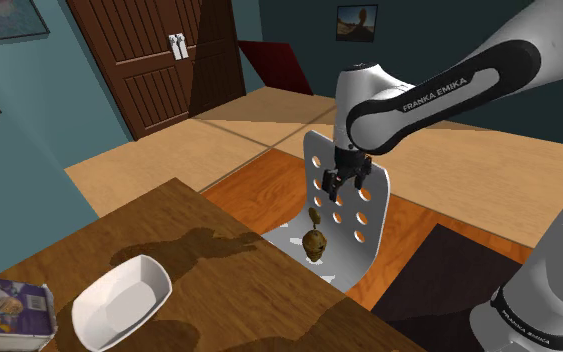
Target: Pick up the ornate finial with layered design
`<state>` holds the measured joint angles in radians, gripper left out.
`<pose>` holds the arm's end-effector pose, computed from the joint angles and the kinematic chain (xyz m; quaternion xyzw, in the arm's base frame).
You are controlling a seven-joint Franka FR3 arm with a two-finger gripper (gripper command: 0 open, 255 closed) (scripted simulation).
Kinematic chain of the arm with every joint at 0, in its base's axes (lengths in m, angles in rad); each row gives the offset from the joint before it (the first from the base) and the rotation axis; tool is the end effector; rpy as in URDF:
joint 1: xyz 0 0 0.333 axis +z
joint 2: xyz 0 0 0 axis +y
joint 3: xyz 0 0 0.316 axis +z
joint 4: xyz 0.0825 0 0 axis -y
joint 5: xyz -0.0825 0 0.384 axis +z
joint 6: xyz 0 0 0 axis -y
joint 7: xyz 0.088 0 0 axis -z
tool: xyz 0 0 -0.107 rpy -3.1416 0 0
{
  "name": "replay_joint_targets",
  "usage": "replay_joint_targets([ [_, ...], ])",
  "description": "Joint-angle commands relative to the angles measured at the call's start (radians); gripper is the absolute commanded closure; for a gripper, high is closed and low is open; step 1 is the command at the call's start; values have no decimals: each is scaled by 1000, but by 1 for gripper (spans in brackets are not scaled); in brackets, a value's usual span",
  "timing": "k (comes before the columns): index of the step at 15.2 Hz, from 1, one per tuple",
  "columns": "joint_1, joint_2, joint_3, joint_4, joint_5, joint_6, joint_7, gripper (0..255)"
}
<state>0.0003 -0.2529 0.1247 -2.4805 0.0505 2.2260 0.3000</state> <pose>0.4396 0.0566 0.3824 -0.9945 0.1047 0.0024 0.0040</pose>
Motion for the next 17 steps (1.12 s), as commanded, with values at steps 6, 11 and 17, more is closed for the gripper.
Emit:
replay_joint_targets([
  [6,-13,288,24,98,-107,199,117,0],
  [11,0,484,7,207,-204,285,211,0],
  [17,9,552,-6,205,-230,355,233,0],
])
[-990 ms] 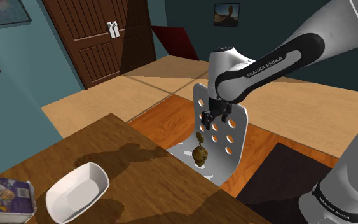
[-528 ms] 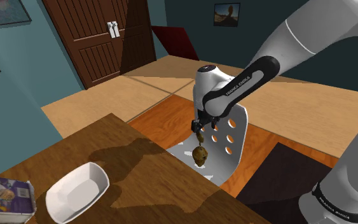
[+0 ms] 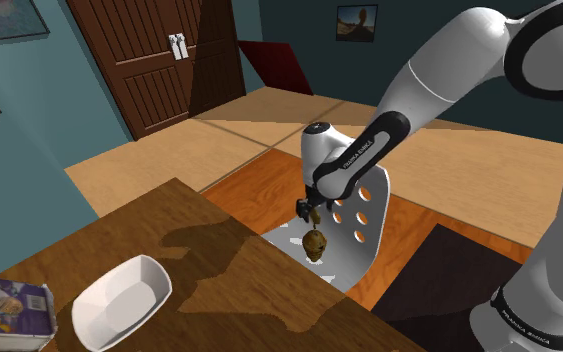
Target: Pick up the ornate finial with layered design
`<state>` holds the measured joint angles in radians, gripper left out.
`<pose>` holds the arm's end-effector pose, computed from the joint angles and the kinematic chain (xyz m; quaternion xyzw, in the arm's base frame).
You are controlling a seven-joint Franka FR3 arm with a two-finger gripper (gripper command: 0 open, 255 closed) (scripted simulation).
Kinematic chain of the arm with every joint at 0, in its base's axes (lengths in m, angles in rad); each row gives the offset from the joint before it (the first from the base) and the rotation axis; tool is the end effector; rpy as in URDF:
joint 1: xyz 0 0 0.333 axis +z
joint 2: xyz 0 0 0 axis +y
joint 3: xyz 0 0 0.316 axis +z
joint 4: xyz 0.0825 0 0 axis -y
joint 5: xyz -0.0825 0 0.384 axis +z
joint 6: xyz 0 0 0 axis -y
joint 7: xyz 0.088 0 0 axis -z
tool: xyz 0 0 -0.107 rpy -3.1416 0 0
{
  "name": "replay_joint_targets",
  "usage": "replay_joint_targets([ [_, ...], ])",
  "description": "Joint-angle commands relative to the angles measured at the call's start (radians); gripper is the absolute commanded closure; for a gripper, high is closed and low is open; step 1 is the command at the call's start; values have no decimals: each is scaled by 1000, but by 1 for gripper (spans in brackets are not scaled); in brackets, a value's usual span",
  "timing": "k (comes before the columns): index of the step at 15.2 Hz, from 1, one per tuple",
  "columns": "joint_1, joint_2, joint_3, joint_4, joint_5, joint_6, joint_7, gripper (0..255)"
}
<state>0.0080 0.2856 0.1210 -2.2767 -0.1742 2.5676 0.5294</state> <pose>0.5311 0.0725 0.2313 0.9911 -0.1293 0.0144 0.0274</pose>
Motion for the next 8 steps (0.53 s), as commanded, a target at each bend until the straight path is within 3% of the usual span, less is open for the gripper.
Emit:
replay_joint_targets([
  [1,2,26,-5,1,-10,25,7,0],
  [3,3,33,-6,1,-12,31,10,0],
  [4,3,35,-7,3,-13,32,8,255],
  [8,2,35,-7,4,-12,31,8,255],
])
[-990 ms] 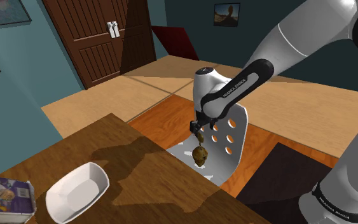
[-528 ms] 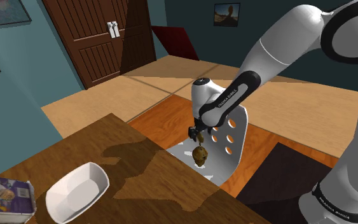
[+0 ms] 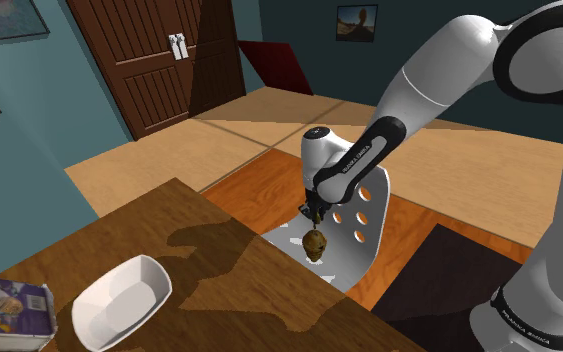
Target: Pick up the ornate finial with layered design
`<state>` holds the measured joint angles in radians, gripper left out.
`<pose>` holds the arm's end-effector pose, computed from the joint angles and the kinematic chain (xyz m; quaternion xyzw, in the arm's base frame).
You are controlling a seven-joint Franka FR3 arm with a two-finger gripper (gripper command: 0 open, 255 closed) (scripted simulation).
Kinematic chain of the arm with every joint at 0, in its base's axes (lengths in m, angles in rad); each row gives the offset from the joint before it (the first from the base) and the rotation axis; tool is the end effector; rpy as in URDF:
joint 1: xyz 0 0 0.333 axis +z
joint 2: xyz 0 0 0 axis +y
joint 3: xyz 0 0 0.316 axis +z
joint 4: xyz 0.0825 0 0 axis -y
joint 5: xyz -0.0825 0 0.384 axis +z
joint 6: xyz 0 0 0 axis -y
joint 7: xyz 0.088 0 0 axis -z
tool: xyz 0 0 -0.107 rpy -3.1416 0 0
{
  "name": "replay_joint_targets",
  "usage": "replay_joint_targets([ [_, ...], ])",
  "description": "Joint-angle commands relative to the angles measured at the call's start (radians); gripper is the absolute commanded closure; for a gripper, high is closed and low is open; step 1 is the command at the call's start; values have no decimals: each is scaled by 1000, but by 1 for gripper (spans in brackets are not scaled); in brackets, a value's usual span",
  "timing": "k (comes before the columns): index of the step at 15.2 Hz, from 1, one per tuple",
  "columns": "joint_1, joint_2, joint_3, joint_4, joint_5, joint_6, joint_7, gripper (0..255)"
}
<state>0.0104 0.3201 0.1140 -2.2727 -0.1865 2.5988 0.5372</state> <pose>0.5323 0.0714 0.2170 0.9911 -0.1293 0.0149 0.0272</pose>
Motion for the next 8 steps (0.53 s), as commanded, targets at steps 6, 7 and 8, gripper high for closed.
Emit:
replay_joint_targets([
  [6,-1,-14,3,-3,5,-11,-2,255],
  [7,-2,-26,5,-3,9,-23,-6,255],
  [8,-4,-37,8,-3,14,-34,-10,255],
])
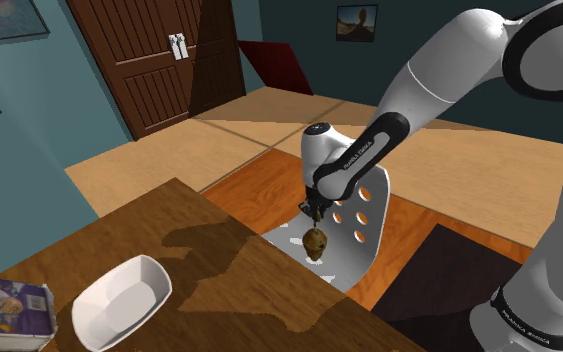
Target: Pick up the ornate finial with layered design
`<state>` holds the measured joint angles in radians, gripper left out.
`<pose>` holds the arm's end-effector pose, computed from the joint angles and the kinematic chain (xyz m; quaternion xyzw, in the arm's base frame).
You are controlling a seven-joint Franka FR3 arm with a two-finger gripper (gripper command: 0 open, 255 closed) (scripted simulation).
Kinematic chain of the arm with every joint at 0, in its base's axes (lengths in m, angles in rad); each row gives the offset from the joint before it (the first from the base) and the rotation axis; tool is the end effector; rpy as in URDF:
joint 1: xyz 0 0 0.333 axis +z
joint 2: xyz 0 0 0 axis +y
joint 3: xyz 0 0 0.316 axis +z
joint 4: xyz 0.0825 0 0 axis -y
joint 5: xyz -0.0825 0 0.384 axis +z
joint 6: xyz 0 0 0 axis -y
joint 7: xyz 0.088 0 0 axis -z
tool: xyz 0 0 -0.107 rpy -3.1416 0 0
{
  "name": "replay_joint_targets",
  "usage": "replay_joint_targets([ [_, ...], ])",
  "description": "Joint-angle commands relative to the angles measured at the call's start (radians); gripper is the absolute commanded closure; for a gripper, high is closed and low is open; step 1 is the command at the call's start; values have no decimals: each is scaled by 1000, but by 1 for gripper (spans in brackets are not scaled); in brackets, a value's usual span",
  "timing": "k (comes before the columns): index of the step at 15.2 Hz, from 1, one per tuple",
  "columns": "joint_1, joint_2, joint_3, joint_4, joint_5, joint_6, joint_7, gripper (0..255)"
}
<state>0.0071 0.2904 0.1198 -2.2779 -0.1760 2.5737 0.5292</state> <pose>0.5309 0.0716 0.2288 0.9911 -0.1293 0.0144 0.0273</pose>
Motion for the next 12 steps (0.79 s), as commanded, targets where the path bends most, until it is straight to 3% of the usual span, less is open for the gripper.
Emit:
replay_joint_targets([
  [1,-2,-19,4,2,8,-21,-5,255],
  [12,-11,-137,20,19,52,-153,-43,255],
])
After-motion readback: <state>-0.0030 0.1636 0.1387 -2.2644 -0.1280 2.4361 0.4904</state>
